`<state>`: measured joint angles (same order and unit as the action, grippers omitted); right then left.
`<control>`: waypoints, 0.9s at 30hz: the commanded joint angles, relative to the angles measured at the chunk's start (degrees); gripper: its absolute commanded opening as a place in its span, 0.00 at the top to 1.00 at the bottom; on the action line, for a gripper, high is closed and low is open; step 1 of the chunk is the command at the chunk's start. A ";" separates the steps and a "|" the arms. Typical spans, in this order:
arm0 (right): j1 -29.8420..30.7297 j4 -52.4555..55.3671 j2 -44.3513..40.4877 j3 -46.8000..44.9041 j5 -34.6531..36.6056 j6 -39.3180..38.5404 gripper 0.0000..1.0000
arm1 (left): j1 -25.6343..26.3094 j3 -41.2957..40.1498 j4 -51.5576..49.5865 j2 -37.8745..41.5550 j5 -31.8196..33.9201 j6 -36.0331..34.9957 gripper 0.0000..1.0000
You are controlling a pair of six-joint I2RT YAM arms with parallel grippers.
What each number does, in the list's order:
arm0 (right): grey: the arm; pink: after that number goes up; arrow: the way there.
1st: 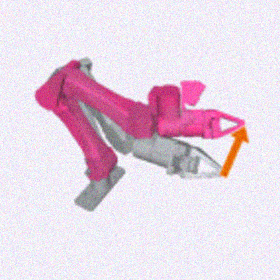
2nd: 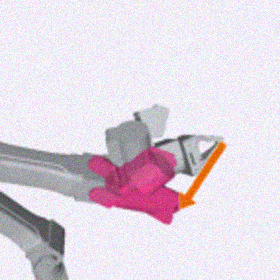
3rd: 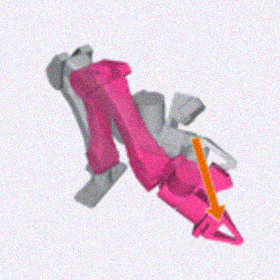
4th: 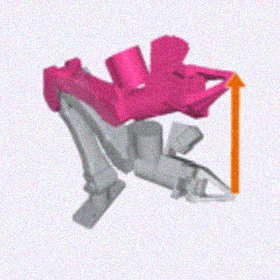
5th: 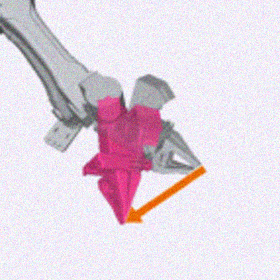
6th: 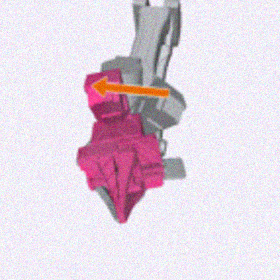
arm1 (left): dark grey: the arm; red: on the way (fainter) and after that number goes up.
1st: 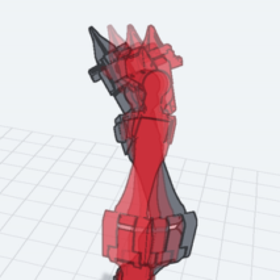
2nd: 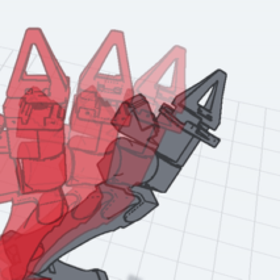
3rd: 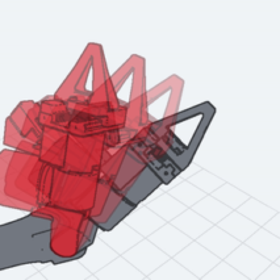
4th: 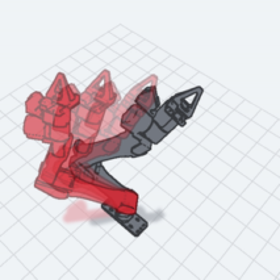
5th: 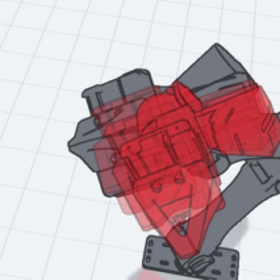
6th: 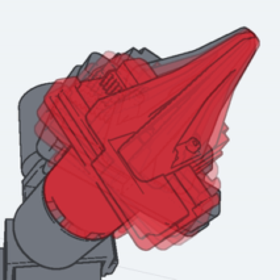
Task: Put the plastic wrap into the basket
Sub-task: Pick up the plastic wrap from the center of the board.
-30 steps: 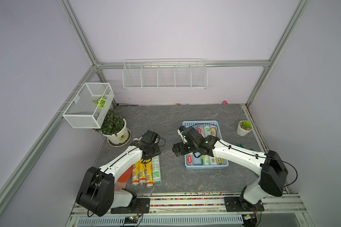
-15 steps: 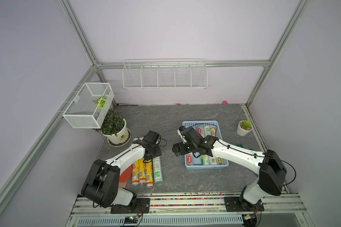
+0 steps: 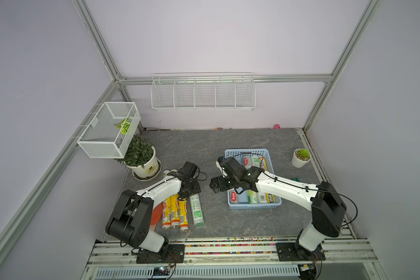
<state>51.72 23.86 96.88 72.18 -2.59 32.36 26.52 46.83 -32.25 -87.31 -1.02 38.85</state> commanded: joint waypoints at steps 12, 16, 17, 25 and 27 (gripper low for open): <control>0.21 -0.42 0.77 0.79 0.52 0.56 0.02 | 0.03 1.72 -2.20 -5.60 -0.80 -0.04 0.35; 0.15 -0.30 0.28 0.43 1.42 0.42 0.03 | 0.51 1.94 -2.35 -7.05 -0.86 -0.11 0.38; 0.21 -0.14 0.15 0.34 1.68 0.42 0.03 | 0.59 1.96 -2.53 -7.34 -0.70 0.07 0.39; 0.19 -0.96 -2.00 -1.48 4.58 0.69 0.03 | 2.47 3.05 -4.49 -7.00 0.14 1.29 0.52; 0.21 -1.10 -2.46 -1.87 5.11 0.69 0.02 | 2.98 3.51 -4.97 -6.68 0.19 1.73 0.55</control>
<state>51.72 23.29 96.73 71.53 0.38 32.36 28.23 50.72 -34.57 -92.16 0.64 39.59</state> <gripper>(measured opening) 0.975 0.523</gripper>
